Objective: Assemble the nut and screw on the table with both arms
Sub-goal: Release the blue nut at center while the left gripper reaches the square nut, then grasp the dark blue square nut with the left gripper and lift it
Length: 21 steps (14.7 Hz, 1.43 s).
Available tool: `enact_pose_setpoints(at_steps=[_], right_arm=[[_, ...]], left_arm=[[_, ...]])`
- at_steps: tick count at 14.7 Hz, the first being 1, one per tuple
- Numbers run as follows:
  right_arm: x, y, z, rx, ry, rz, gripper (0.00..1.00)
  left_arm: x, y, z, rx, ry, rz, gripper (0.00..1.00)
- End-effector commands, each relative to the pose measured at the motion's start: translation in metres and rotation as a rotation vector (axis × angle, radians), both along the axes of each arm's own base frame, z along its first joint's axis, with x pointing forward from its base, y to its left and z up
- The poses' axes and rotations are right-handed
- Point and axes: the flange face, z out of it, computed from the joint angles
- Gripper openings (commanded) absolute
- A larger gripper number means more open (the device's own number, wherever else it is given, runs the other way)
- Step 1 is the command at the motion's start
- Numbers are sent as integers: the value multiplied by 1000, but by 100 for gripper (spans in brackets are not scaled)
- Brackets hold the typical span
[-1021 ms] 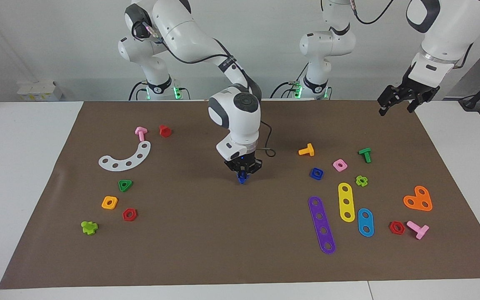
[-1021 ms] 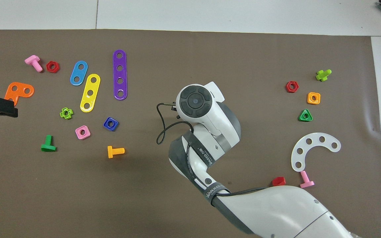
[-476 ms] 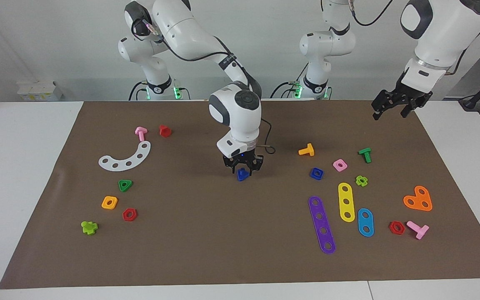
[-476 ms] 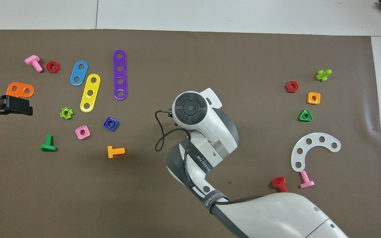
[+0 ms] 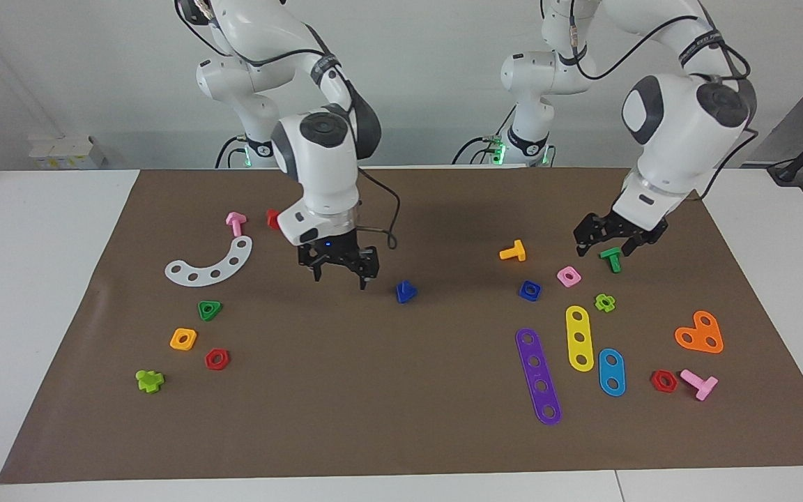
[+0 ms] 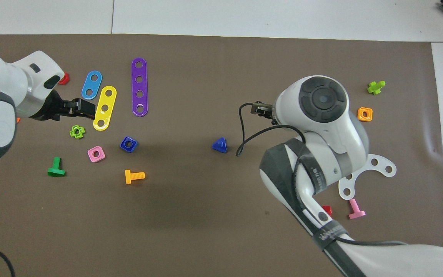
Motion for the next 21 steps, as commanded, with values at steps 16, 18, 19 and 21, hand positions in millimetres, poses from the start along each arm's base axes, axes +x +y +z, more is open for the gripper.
enact_pose_setpoints(at_steps=[16, 18, 19, 21], right_arm=[[-35, -197, 183, 8, 107, 55, 100], [-41, -193, 183, 18, 145, 98, 100], [-45, -192, 182, 17, 162, 110, 100], [-51, -191, 177, 13, 183, 146, 100]], left_arm=[[-45, -72, -170, -2, 6, -669, 80], [-47, -69, -173, -2, 15, -671, 77], [-48, -69, -174, -2, 19, -674, 76], [-53, -69, -176, -4, 32, -677, 67]])
